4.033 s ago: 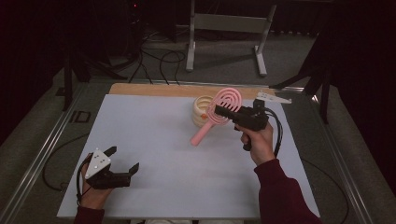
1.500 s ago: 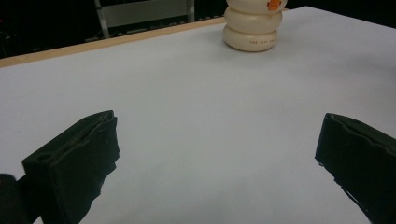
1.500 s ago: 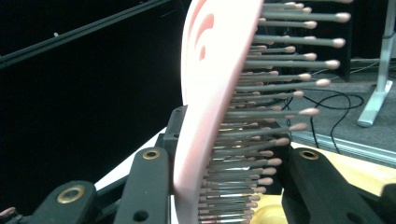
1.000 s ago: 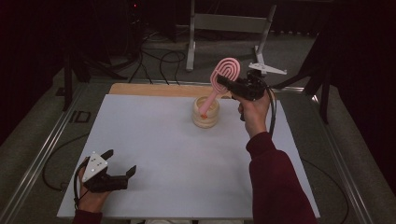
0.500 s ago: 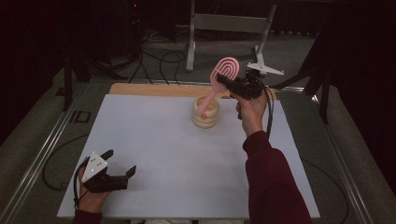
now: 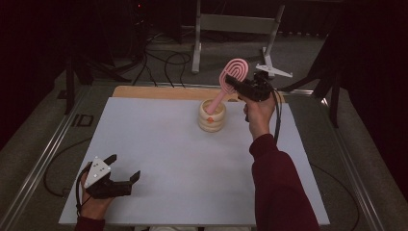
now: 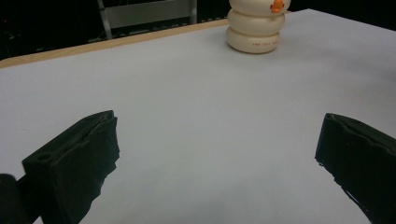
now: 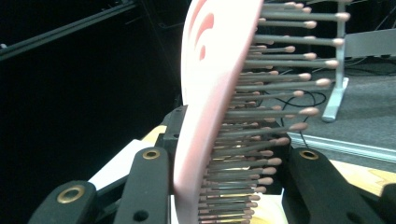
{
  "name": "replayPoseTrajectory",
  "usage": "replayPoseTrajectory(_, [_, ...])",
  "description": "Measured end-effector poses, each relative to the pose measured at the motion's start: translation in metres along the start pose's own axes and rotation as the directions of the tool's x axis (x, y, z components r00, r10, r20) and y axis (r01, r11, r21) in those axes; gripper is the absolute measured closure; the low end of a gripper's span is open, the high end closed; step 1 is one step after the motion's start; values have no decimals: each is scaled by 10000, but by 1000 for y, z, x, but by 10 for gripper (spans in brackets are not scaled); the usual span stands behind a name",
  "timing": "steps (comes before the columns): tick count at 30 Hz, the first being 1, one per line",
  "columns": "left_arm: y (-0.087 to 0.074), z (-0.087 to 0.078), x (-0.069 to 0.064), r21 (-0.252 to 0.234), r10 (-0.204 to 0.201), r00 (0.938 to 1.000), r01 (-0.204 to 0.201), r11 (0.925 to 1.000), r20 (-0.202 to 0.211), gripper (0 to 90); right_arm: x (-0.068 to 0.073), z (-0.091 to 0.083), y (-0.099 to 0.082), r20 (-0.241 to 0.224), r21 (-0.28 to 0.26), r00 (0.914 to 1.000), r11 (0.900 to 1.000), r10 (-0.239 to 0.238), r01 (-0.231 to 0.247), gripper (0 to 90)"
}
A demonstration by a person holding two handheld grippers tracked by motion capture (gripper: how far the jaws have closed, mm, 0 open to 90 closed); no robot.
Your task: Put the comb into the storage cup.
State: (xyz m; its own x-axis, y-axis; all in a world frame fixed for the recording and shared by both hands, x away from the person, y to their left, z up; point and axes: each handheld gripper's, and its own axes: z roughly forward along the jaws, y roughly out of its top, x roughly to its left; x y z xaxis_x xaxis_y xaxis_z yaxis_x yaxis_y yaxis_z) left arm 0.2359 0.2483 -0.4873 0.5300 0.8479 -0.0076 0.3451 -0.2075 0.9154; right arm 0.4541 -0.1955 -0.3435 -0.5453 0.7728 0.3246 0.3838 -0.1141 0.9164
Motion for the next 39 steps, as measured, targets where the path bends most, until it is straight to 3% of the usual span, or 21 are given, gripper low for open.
replayPoseTrajectory(23, [-1,1,1,36,-63,10000,63,10000,12,1,1,7,-4,685,-156,9973,9995,-255,266,641])
replayPoseTrajectory(39, [-1,1,1,31,-57,10000,57,10000,7,1,0,11,-13,1090,-222,9939,9996,-162,188,641])
